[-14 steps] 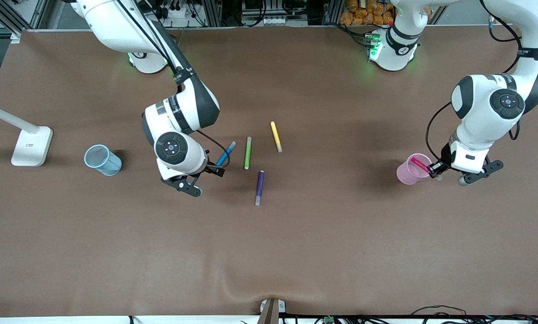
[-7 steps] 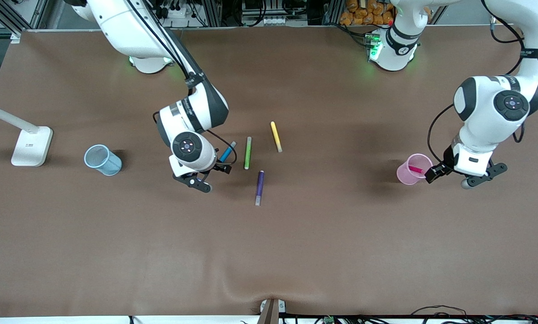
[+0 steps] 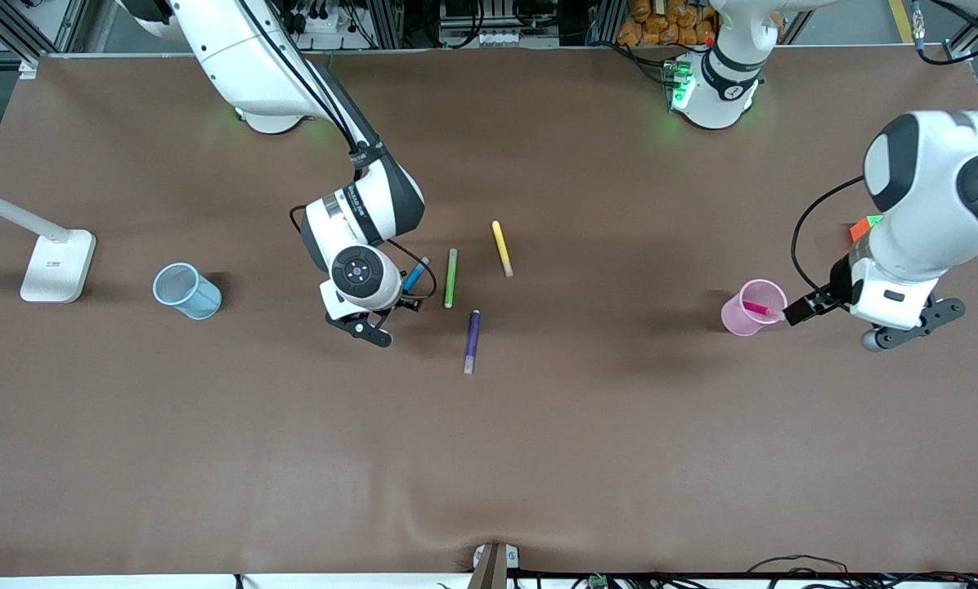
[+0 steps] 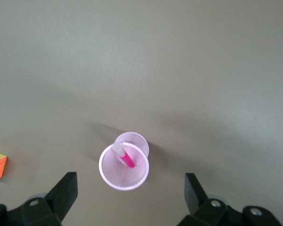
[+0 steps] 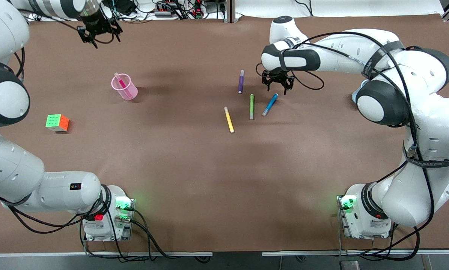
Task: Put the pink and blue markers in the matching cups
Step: 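Drop the pink marker into the pink cup while the right gripper grasps the blue marker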
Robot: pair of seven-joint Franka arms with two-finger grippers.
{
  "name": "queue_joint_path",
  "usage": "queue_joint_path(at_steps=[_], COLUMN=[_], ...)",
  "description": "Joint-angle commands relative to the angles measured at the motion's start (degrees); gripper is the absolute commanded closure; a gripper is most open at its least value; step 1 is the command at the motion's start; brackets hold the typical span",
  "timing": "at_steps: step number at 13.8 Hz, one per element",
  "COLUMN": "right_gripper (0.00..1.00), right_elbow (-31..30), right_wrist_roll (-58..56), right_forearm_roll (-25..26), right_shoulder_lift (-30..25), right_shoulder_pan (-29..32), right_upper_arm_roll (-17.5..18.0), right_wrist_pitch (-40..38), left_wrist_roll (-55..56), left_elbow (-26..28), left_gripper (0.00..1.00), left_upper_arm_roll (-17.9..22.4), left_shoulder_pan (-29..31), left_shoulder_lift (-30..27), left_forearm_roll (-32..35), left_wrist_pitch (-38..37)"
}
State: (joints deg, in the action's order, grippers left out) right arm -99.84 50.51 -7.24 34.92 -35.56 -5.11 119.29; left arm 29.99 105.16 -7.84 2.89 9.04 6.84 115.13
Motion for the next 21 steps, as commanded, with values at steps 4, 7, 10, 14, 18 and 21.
queue_joint_path(at_steps=[4, 7, 10, 14, 18, 21], right_gripper=[0.29, 0.37, 0.44, 0.58, 0.96, 1.0], right_elbow=[-4.0, -5.2, -5.5, -7.8, -8.4, -8.0], right_wrist_roll=[1.0, 1.0, 2.0, 3.0, 2.9, 2.4], right_forearm_roll=[-4.3, -5.3, -6.6, -6.6, -6.6, -6.6], right_shoulder_lift=[-0.6, -1.3, -1.1, -1.3, -1.2, -1.3], right_shoulder_pan=[-2.0, -2.9, -4.4, -6.2, -6.2, -5.5], right_upper_arm_roll=[-0.1, 0.0, -0.1, -0.1, -0.1, -0.1], right_wrist_pitch=[2.4, 2.4, 3.0, 6.1, 7.8, 7.3], left_wrist_roll=[-5.3, -10.6, -10.8, -12.1, -13.9, -16.2], left_elbow=[-9.3, -11.9, -13.0, -12.9, -11.9, -11.9], left_gripper=[0.0, 0.0, 0.0, 0.0, 0.0, 0.0], left_upper_arm_roll=[-2.7, -3.7, -3.8, -5.4, -6.1, -5.6], left_shoulder_pan=[0.2, 0.4, 0.4, 0.5, 0.8, 1.2], left_shoulder_lift=[0.3, -0.2, -1.7, -6.7, -9.3, -11.2], left_forearm_roll=[-1.7, -1.6, -1.4, -2.2, -3.8, -6.9], left_wrist_pitch=[-10.4, -15.1, -18.4, -22.5, -24.6, -24.3])
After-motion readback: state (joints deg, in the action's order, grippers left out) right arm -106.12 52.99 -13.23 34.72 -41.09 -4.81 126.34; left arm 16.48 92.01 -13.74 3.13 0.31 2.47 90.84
